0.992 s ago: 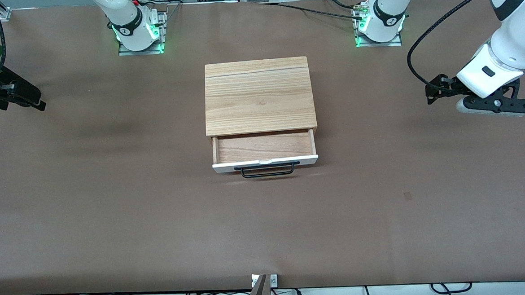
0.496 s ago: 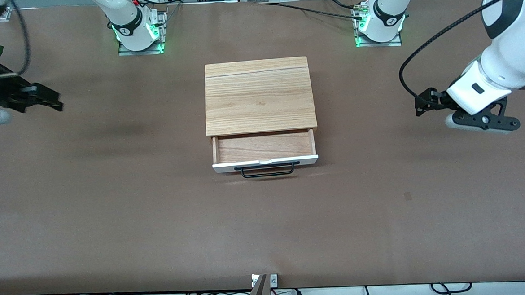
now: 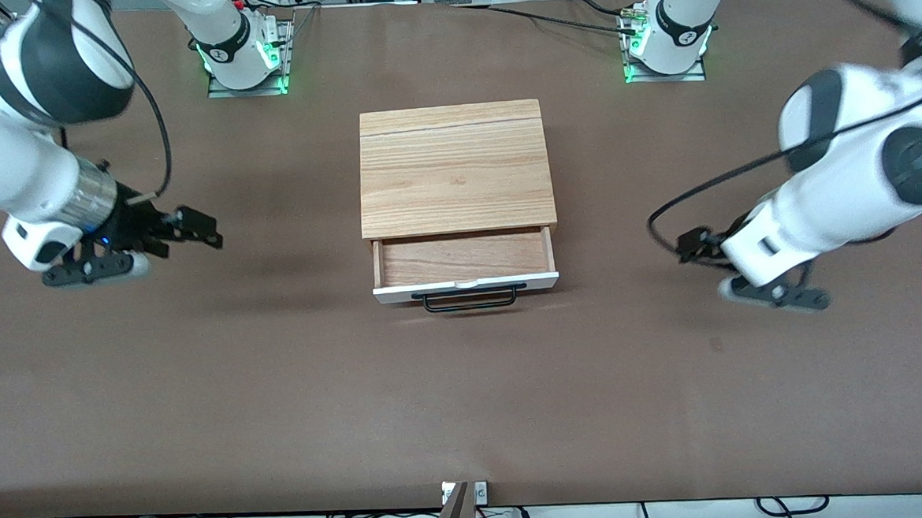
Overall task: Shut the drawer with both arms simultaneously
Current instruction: 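Move the right gripper and the left gripper to the drawer front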
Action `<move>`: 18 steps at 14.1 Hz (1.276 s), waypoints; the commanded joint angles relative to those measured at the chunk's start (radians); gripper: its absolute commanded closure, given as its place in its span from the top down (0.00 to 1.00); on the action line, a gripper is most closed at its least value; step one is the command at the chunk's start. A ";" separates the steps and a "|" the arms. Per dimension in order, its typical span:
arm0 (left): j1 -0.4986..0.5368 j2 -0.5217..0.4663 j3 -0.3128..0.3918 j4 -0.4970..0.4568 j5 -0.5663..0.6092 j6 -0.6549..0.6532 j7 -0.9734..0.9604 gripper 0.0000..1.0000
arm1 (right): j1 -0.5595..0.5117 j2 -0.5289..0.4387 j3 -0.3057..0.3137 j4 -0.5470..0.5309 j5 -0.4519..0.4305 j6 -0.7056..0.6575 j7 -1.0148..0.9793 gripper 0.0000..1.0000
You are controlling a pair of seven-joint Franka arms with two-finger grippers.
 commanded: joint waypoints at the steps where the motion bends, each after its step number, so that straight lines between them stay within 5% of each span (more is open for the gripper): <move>1: -0.071 0.130 0.006 0.106 -0.014 0.046 -0.013 1.00 | 0.070 0.090 -0.007 0.007 0.024 0.184 0.000 1.00; 11: -0.133 0.227 0.006 0.101 -0.239 0.166 -0.010 1.00 | 0.324 0.359 -0.007 0.007 0.241 0.723 0.094 1.00; 18: -0.166 0.230 -0.009 0.062 -0.265 0.154 -0.014 1.00 | 0.365 0.380 -0.007 0.005 0.241 0.733 0.085 1.00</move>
